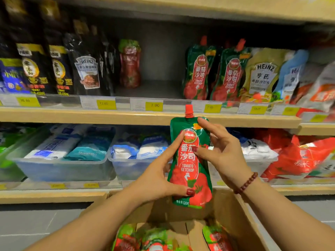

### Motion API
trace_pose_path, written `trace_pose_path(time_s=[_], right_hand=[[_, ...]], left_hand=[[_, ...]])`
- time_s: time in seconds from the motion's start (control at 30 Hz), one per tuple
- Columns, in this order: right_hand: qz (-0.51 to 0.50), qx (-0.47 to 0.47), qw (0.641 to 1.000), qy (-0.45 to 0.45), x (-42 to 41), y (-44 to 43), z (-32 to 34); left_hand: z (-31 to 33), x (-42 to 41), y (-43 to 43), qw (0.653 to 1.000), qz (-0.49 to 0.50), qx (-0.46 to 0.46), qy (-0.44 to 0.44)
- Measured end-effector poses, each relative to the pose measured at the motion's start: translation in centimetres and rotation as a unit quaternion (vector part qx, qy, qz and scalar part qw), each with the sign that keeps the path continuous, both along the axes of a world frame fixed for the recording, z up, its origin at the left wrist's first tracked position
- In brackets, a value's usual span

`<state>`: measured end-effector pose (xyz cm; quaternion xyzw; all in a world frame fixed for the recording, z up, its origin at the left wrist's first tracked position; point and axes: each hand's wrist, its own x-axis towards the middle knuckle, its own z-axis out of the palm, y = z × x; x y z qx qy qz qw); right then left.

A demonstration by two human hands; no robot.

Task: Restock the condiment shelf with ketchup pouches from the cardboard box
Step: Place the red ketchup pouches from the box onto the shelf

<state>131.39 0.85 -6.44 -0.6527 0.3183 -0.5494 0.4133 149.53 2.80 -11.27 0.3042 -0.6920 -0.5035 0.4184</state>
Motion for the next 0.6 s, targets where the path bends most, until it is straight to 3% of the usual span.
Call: trace_pose_path(time_s=[0.43,0.53,0.6], right_hand=[[0.008,-0.073,0.997,0.036,-1.3,-4.7,7.2],[0.001,-0.075,0.997,-0.024,-1.5,-6.1,8.5],[-0.093,-0.066,0.989,-0.096,-1.8,-7.7,9.1]], left_hand=[[9.8,-1.8,-7.1,0.997,-0.03,-0.061,0.025],[11.7,-2.2,-8.5,0.996,-0.012,-0.083,0.013],[12.9,-2.3,-9.5,0.996,0.0,-0.09,0.008]])
